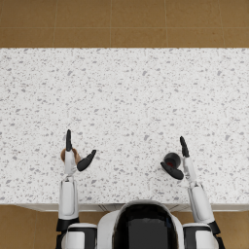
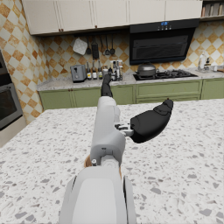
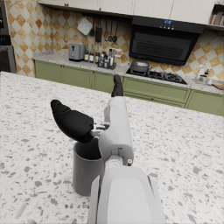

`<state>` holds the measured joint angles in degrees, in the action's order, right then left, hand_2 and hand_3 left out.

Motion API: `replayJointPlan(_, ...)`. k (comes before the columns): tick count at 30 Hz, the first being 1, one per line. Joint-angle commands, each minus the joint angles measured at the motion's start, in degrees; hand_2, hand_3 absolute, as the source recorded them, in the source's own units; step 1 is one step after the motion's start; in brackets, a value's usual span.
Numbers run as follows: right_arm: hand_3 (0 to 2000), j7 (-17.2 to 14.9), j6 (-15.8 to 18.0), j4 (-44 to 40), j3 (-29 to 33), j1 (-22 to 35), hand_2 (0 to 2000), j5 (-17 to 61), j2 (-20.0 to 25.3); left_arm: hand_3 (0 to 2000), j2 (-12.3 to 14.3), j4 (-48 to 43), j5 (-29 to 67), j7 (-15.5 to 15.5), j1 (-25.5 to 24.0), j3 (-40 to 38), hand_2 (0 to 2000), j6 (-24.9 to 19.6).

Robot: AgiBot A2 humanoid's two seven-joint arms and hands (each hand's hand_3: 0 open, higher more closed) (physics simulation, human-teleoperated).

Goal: Pick up two cups and pour the berry on the right into the cup on the left

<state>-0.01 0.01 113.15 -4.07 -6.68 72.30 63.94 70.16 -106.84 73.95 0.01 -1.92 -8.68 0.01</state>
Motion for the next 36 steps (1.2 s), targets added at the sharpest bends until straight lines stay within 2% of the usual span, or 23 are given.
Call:
replayJointPlan(1,0,0.0,0.0,0.0,4.0,-3.3,0,0.1,-0.6,0,1.0,1.5,0.1,0.0,-3.0,-6.5,0,0.0)
replayJointPlan(4,0,0.0,0.0,-1.8,3.9,-5.0,0,0.2,-0.6,0,2.6,0.9,3.3,0.0,-6.5,-8.4,0,0.0)
replayJointPlan(9,0,0.0,0.0,-8.0,2.2,-5.3,0,0.3,0.0,0,4.4,1.1,6.0,0.0,-9.7,-9.1,0,0.0)
replayJointPlan(18,0,0.0,0.0,-13.6,1.9,-6.3,0,0.3,1.0,0,5.9,5.3,6.6,0.0,-11.3,-9.8,0,0.0)
replayJointPlan(19,0,0.7,0.1,-13.8,1.7,-6.3,0,0.3,1.1,0,6.0,5.6,6.6,0.0,-11.4,-9.6,0,0.0)
replayJointPlan(21,0,2.1,2.4,-15.3,1.1,-5.4,0,0.2,1.6,0,6.3,6.0,6.6,0.0,-11.5,-8.9,0,0.0)
replayJointPlan(23,0,2.4,3.4,-17.1,0.2,-5.0,0,0.1,2.0,0,6.3,8.3,6.6,0.0,-11.2,-7.9,0,0.0)
replayJointPlan(30,0,0.7,1.3,-22.4,-2.5,-2.9,0,0.3,3.7,0,5.9,15.8,6.6,0.0,-7.2,-6.1,0,0.1)
replayJointPlan(36,0,0.6,0.3,-25.7,-3.4,-0.9,0,0.3,4.4,0,5.9,19.5,6.6,0.0,-5.1,-5.4,0,0.1)
